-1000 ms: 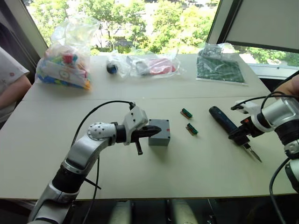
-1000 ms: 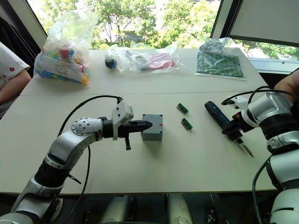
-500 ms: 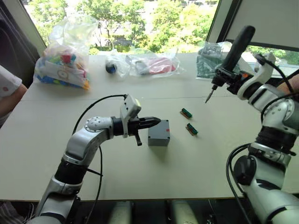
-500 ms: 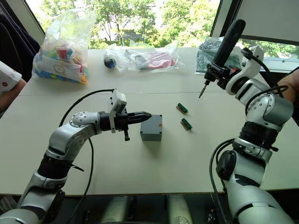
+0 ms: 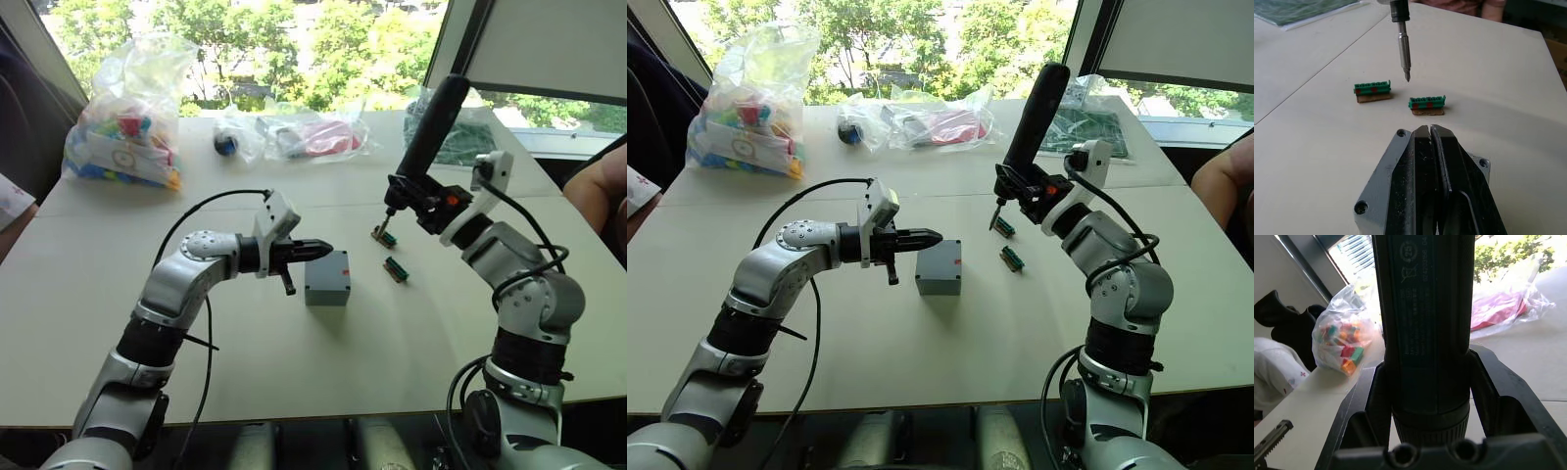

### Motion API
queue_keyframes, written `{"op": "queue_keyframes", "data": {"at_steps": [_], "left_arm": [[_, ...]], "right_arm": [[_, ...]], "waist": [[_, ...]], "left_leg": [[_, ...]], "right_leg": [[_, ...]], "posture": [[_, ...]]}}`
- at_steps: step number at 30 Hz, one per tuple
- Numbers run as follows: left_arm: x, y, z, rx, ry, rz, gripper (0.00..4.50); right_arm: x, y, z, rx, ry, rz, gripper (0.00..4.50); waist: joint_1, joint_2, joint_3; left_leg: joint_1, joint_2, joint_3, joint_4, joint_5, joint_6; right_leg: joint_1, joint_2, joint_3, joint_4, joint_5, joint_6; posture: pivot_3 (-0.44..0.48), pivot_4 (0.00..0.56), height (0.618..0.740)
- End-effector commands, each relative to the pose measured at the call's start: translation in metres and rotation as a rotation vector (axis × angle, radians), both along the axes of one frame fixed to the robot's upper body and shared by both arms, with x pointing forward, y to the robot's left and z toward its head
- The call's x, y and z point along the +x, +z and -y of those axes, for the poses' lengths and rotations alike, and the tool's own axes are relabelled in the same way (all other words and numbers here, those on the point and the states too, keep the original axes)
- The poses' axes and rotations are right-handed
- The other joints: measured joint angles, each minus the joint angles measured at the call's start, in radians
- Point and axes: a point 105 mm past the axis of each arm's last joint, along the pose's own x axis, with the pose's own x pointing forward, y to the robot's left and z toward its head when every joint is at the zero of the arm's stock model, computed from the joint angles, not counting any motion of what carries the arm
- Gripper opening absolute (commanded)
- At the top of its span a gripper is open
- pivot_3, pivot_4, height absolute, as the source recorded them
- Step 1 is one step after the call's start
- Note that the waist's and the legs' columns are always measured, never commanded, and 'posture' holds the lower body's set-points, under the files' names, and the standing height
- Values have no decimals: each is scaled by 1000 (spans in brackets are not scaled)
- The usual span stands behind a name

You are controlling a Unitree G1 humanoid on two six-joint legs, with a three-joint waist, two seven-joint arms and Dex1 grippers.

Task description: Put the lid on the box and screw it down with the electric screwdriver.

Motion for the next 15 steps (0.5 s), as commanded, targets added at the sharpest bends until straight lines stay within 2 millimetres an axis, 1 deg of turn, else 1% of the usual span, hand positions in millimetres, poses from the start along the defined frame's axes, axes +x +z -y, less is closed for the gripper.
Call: {"op": "queue_keyframes", "data": {"at_steps": [1, 4, 6, 15], "left_arm": [[0, 0, 4, 37, -16, 47, 0], [1, -4, 7, 56, -21, 46, 0], [2, -11, 9, 98, -27, 51, 0], [-2, -25, 4, 143, -41, 30, 0]], "right_arm": [[-12, 26, -16, -12, 49, 152, 1835], [-11, 23, -23, -18, 74, 153, 1835], [-11, 22, -27, -26, 90, 152, 1835], [-18, 20, -39, -14, 122, 156, 1835]], "waist": [[1, 0, 0], [1, 0, 0], [1, 0, 0], [1, 0, 0]], "left_leg": [[0, 0, 0, 0, 0, 0], [0, 0, 0, 0, 0, 0], [0, 0, 0, 0, 0, 0], [0, 0, 0, 0, 0, 0]], "right_leg": [[0, 0, 0, 0, 0, 0], [0, 0, 0, 0, 0, 0], [0, 0, 0, 0, 0, 0], [0, 0, 0, 0, 0, 0]], "posture": [[0, 150, 740], [0, 150, 740], [0, 150, 740], [0, 150, 740]]}}
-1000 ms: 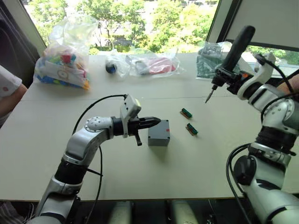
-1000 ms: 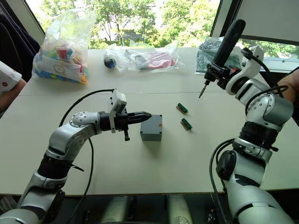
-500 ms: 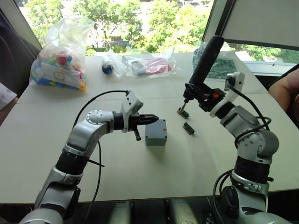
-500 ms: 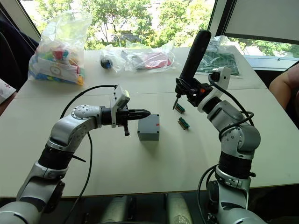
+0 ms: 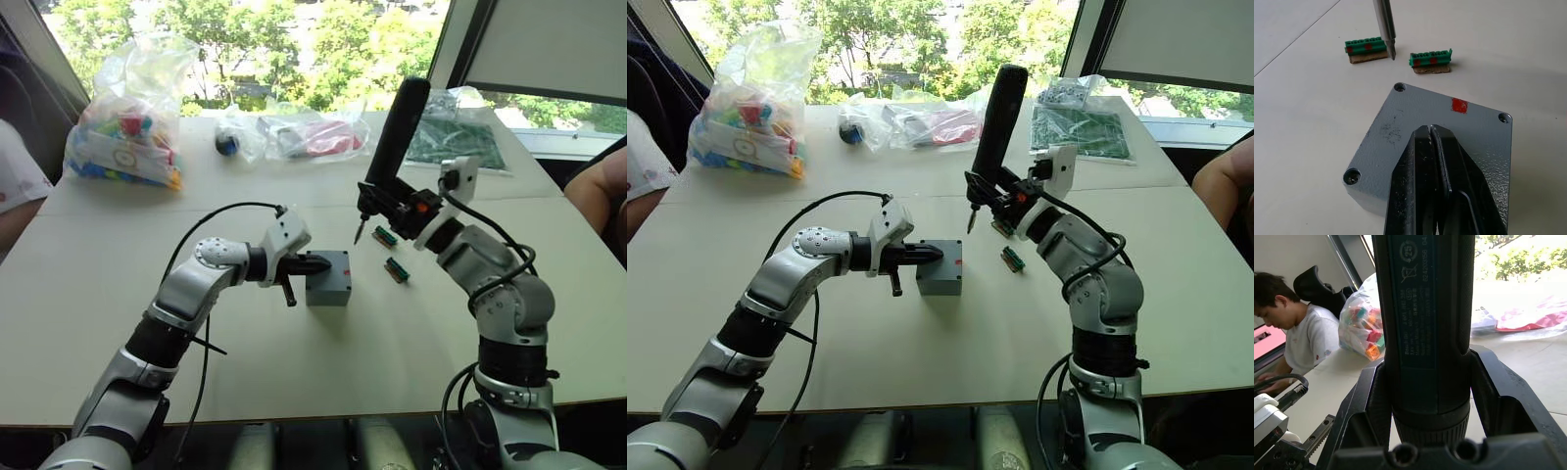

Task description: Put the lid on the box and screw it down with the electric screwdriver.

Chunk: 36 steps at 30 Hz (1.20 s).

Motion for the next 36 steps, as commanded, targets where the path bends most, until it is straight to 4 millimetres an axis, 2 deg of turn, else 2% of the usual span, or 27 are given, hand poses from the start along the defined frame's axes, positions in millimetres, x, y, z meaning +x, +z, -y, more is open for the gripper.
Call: {"op": "queue_keyframes", "data": {"at_steps": [1, 13, 23, 36], "left_arm": [[-4, -1, -2, 28, -18, 23, 0], [-6, -7, -6, 71, -24, 36, 0], [-5, -6, -4, 62, -22, 35, 0], [-6, -6, -3, 54, -24, 35, 0]], "right_arm": [[-14, 25, -8, 43, 35, 111, 1835], [-16, 16, -16, -6, 61, 98, 1835], [-14, 23, -15, 12, 54, 118, 1835], [-4, 12, -15, -64, 16, 115, 1835]], "waist": [[0, 0, 0], [0, 0, 0], [0, 0, 0], [1, 0, 0]], "left_leg": [[0, 0, 0, 0, 0, 0], [0, 0, 0, 0, 0, 0], [0, 0, 0, 0, 0, 0], [0, 0, 0, 0, 0, 0]], "right_leg": [[0, 0, 0, 0, 0, 0], [0, 0, 0, 0, 0, 0], [0, 0, 0, 0, 0, 0], [0, 0, 0, 0, 0, 0]], "posture": [[0, 150, 740], [0, 150, 740], [0, 150, 740], [0, 150, 740]]}}
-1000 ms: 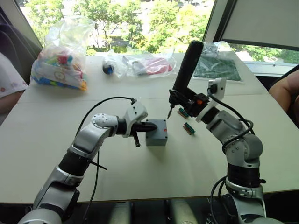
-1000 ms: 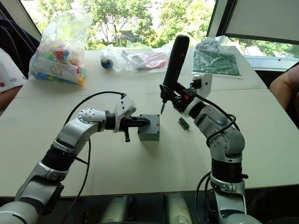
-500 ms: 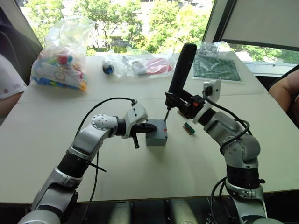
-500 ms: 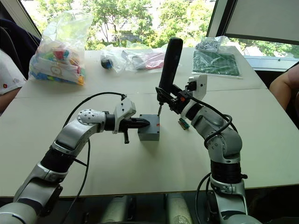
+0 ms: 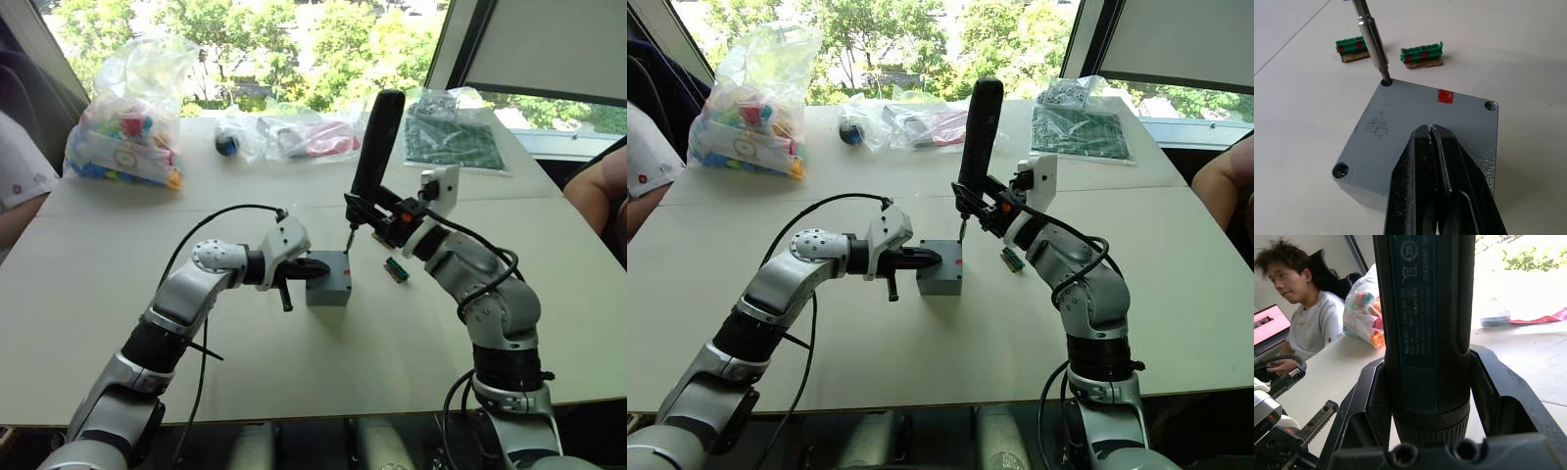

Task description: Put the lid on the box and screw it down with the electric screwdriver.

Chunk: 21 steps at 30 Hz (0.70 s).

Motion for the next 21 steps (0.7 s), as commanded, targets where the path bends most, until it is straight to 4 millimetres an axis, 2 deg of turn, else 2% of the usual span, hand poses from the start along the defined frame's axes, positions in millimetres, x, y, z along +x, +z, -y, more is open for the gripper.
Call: {"op": "queue_keyframes", "data": {"at_steps": [1, 6, 10, 13, 21], "left_arm": [[-1, -4, -1, 17, 2, -4, 0], [-2, -6, -1, 17, 4, -10, 0], [-2, -8, -2, 19, 9, -18, 0], [-3, -9, -2, 20, 8, -22, 0], [-3, -11, 1, 15, 6, -25, 0]], "right_arm": [[-3, 19, -1, 1, 1, 89, 1835], [-7, 10, -8, -24, 31, 77, 1835], [-18, -21, -18, -116, 75, 25, 1835], [-18, -36, -16, -119, 54, -23, 1835], [-12, -49, -8, -172, 6, -48, 1835]], "waist": [[0, 0, 0], [0, 0, 0], [1, -1, -1], [-1, -3, -5], [0, -5, -6]], "left_leg": [[0, 0, 0, 0, 0, 0], [0, 0, 0, 0, 0, 0], [0, 0, 0, 0, 0, 0], [2, 0, 0, 0, 0, 0], [18, 1, 0, -3, -1, 2]], "right_leg": [[0, 0, 0, 0, 0, 0], [0, 0, 0, 0, 0, 0], [0, 0, 0, 0, 0, 0], [2, 0, 0, 0, 0, 0], [18, 1, 0, -3, -6, -4]], "posture": [[0, 150, 740], [0, 150, 740], [0, 150, 740], [0, 150, 740], [0, 150, 740]]}}
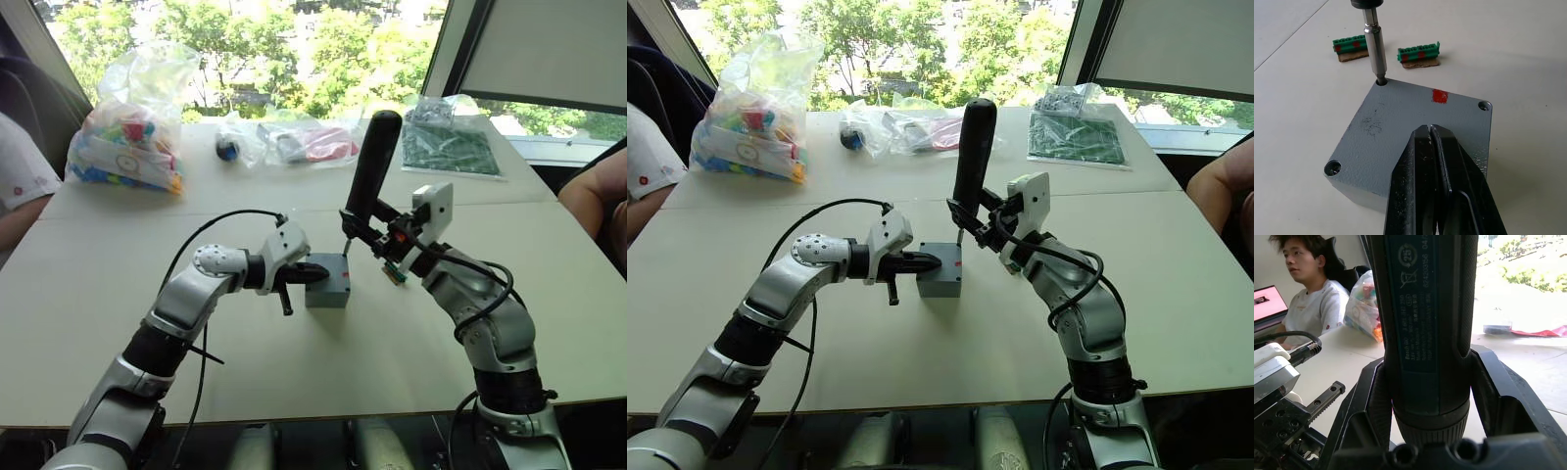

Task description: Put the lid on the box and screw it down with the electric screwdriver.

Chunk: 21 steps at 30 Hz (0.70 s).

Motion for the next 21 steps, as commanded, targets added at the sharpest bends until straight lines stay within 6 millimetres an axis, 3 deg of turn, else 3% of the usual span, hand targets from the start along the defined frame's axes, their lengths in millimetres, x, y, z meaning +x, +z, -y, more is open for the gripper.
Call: {"op": "queue_keyframes", "data": {"at_steps": [1, 11, 15, 21], "left_arm": [[-2, -4, 2, 13, -5, -2, 0], [-3, -13, 2, 24, 0, -10, 0], [-6, -27, 1, 79, -12, -9, 0], [-4, -27, 1, 66, -2, -10, 0]], "right_arm": [[6, -31, 3, -69, -24, -121, 1835], [17, -37, 10, -48, -79, -197, 1835], [14, -38, 9, -22, -75, -208, 1835], [10, -48, 10, -26, -93, -228, 1835]], "waist": [[1, 0, 0], [4, -4, -4], [7, -4, -12], [7, -5, -22]], "left_leg": [[0, 0, 0, 0, 0, 0], [0, 0, 0, 0, 0, 0], [0, 0, -1, 0, 0, 0], [1, 0, -1, 0, 0, 0]], "right_leg": [[0, 0, 0, 0, 0, 0], [1, 0, 0, 0, 0, 0], [1, -1, -1, -1, 0, 0], [2, -1, -1, -2, -2, -2]], "posture": [[0, 150, 740], [0, 150, 740], [0, 150, 740], [0, 150, 740]]}}
